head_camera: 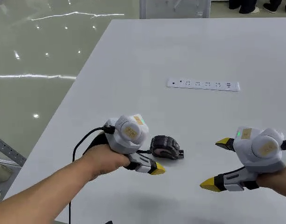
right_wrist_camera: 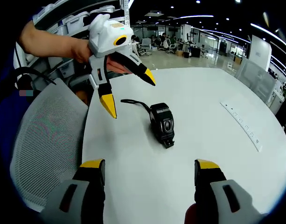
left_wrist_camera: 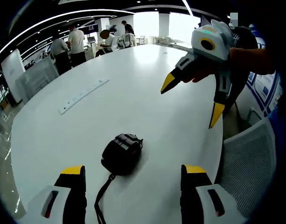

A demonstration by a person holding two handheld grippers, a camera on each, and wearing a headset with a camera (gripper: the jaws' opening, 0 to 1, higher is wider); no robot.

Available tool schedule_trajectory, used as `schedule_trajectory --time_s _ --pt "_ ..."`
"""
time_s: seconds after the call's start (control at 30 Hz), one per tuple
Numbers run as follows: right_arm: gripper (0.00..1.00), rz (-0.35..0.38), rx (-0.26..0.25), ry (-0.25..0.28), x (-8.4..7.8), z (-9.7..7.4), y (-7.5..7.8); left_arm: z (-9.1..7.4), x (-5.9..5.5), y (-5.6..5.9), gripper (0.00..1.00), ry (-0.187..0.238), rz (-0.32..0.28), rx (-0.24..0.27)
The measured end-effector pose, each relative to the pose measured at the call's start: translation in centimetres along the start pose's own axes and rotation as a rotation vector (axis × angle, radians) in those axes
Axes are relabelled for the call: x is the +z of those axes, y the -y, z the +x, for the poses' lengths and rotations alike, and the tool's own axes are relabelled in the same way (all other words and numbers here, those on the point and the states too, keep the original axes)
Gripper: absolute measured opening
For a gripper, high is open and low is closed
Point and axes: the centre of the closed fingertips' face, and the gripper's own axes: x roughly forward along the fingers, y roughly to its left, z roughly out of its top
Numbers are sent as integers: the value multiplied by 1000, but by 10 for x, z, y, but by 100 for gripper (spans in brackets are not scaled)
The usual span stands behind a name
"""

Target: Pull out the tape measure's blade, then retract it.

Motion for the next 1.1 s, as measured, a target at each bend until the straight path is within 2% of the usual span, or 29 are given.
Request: schedule_trajectory --time_s 0.1,0.3,0.53,0.77,1.1 --pt "71 -24 6 -8 -2 7 3 5 2 -1 78 3 13 -9" --pt "71 -13 17 -5 -2 18 7 12 2 -4 75 9 45 -17" --pt "68 -43 31 -30 -7 34 11 21 10 -10 70 44 81 -23" --pt "67 -60 55 -61 -12 49 16 34 7 -14 68 21 129 -48" --pt "63 -59 73 -75 -14 67 29 49 6 -16 62 12 197 -87"
